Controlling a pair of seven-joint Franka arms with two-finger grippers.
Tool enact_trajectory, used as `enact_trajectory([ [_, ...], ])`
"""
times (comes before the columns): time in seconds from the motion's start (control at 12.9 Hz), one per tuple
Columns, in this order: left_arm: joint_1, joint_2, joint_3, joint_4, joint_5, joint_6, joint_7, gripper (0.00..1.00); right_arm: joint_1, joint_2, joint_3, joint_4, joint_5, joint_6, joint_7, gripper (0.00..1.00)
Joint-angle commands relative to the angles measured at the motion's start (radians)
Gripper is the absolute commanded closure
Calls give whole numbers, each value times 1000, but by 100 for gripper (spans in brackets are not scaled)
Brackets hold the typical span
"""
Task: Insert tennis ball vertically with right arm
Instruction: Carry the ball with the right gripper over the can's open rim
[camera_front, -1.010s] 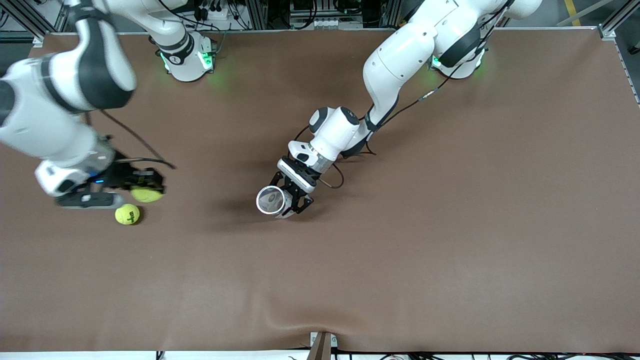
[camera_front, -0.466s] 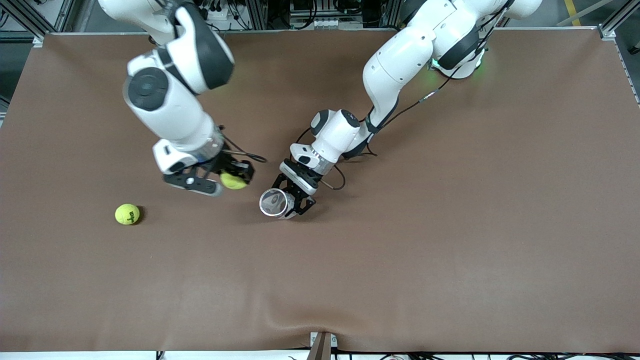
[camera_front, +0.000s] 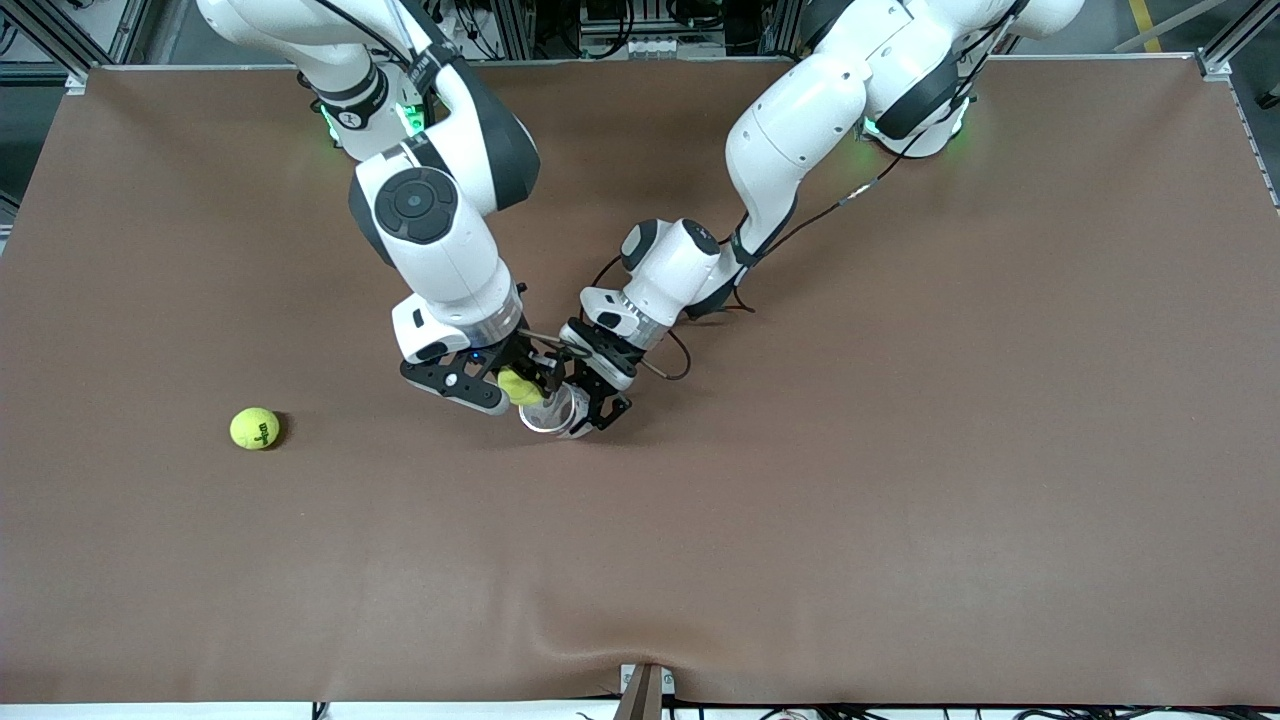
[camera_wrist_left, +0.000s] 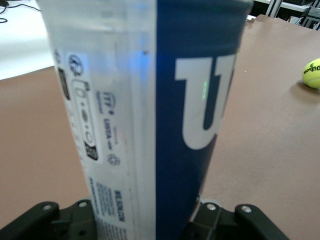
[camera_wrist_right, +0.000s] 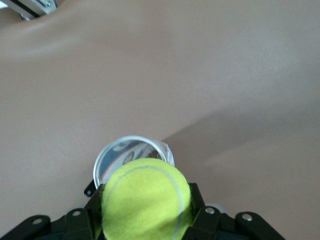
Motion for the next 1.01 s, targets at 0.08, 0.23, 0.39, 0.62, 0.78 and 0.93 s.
enact_trajectory([
  [0.08,-8,23,9,23,-12,7,-14,43,35,51,-10,69,-45,15,59,100],
  [0.23,-8,23,9,23,-12,7,-17,42,37,66,-11,69,-62,70,76,100],
  [0.39,-8,23,9,23,-12,9,-17,39,51,79,-11,68,-74,74,79,100],
  [0.62,-8,23,9,23,-12,7,-17,37,51,82,-11,63,-90,72,81,100],
  [0.78,-10,20,9,22,-12,9,-17,37,51,82,-11,62,-90,64,79,66],
  [0.93,-10,17,9,17,-16,9,-19,35,49,82,-11,60,-90,63,79,0],
])
